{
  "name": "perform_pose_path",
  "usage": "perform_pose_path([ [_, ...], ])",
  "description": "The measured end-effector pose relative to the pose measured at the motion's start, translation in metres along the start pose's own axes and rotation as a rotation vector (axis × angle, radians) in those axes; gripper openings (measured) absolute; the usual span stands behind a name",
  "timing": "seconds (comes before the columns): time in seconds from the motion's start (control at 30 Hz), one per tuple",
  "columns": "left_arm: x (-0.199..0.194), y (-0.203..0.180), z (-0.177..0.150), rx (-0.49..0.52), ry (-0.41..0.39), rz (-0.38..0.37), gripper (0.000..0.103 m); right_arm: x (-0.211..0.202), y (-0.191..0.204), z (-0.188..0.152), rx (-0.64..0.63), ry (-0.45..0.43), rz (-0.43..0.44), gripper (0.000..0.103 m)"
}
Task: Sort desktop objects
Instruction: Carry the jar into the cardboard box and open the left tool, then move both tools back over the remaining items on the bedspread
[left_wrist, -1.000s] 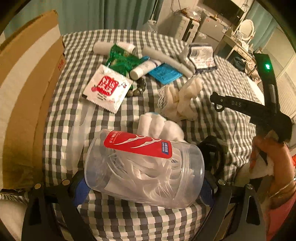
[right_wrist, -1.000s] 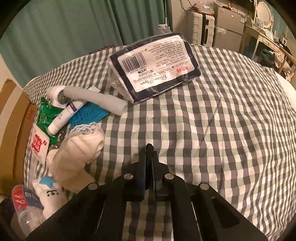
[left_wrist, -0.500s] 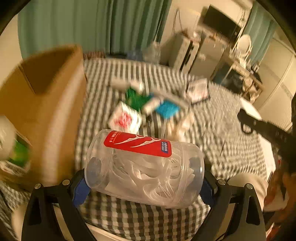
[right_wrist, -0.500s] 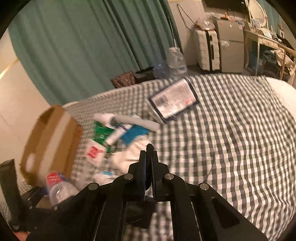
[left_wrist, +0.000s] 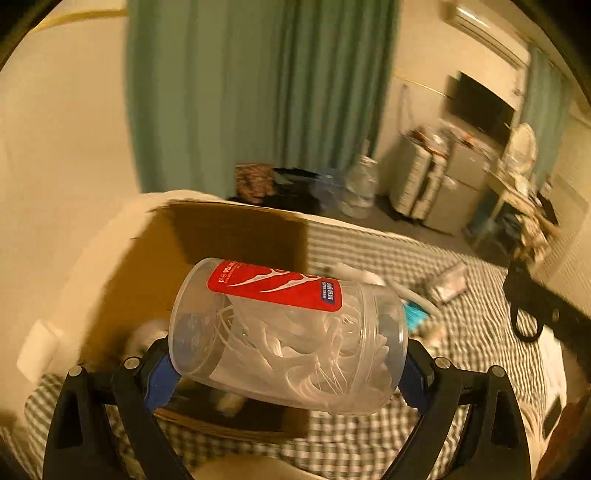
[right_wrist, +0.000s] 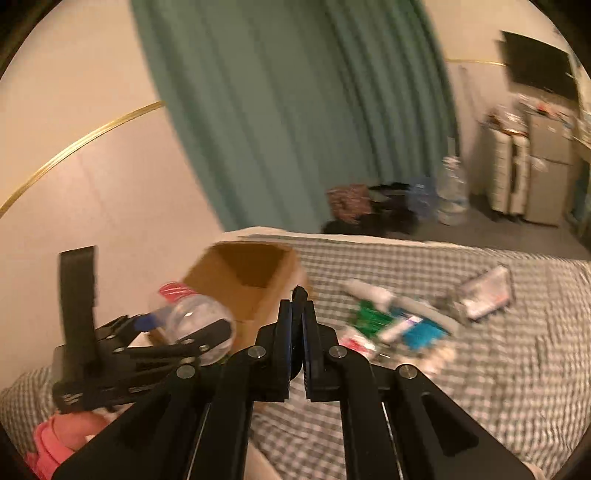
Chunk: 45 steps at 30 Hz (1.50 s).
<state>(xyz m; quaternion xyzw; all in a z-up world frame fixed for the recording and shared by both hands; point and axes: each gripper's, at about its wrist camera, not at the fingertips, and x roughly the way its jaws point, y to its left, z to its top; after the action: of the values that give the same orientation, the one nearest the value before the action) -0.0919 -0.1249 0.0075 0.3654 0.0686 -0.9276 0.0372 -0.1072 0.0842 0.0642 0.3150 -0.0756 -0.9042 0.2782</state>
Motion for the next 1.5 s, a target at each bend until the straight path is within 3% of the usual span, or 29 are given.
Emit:
perform_pose_path([
  [0.13,0.01,0.048,0.004,-0.062,-0.001,0.081,0.096,0.045,0.041,0.004,-0.038,0.065,0.099,0.005],
  [0.27,0.026,0.085,0.002,-0.124,0.027,0.12,0.096,0.097,0.066,0.005,-0.089,0.132,0.127,0.005],
  [0.4,0.05,0.099,-0.001,-0.142,0.067,0.119,0.096,0.142,0.075,0.005,-0.089,0.192,0.132,0.005],
  [0.5,0.061,0.099,-0.004,-0.135,0.087,0.119,0.096,0.161,0.076,0.006,-0.087,0.182,0.135,0.006],
  [0.53,0.061,0.098,-0.005,-0.128,0.082,0.112,0.096,0.163,0.076,0.006,-0.089,0.185,0.12,0.011],
  [0.6,0.055,0.097,-0.009,-0.107,0.062,0.1,0.098,0.167,0.075,0.008,-0.095,0.183,0.089,0.037],
  [0.63,0.054,0.094,-0.008,-0.09,0.054,0.084,0.098,0.166,0.074,0.01,-0.097,0.171,0.091,0.061],
  [0.67,0.052,0.092,-0.008,-0.078,0.049,0.068,0.102,0.162,0.073,0.013,-0.096,0.148,0.097,0.073],
  [0.73,0.051,0.09,-0.006,-0.073,0.053,0.07,0.103,0.155,0.074,0.021,-0.096,0.111,0.127,0.074],
  [0.83,0.044,0.083,-0.002,-0.067,0.044,0.086,0.103,0.143,0.073,0.032,-0.098,0.083,0.108,0.076],
  [1.03,0.0,0.055,0.006,-0.02,-0.091,0.118,0.103,0.086,0.046,0.032,-0.049,-0.008,0.038,0.088],
  [1.1,-0.013,0.042,0.007,-0.017,-0.117,0.056,0.103,0.066,0.033,0.028,-0.038,-0.035,-0.005,0.091],
  [1.17,-0.022,0.028,0.004,-0.011,-0.137,-0.069,0.103,0.045,0.02,0.025,-0.021,-0.058,-0.058,0.1],
  [1.23,-0.024,0.005,-0.003,0.012,-0.131,-0.123,0.103,0.024,-0.001,0.019,0.027,-0.066,-0.092,0.103],
  [1.33,-0.011,-0.029,-0.012,0.039,-0.078,-0.11,0.103,-0.012,-0.028,0.006,0.085,-0.078,-0.105,0.103],
  [1.5,0.016,-0.092,-0.039,0.101,-0.001,-0.126,0.103,-0.042,-0.081,-0.033,0.118,-0.032,-0.264,0.103],
])
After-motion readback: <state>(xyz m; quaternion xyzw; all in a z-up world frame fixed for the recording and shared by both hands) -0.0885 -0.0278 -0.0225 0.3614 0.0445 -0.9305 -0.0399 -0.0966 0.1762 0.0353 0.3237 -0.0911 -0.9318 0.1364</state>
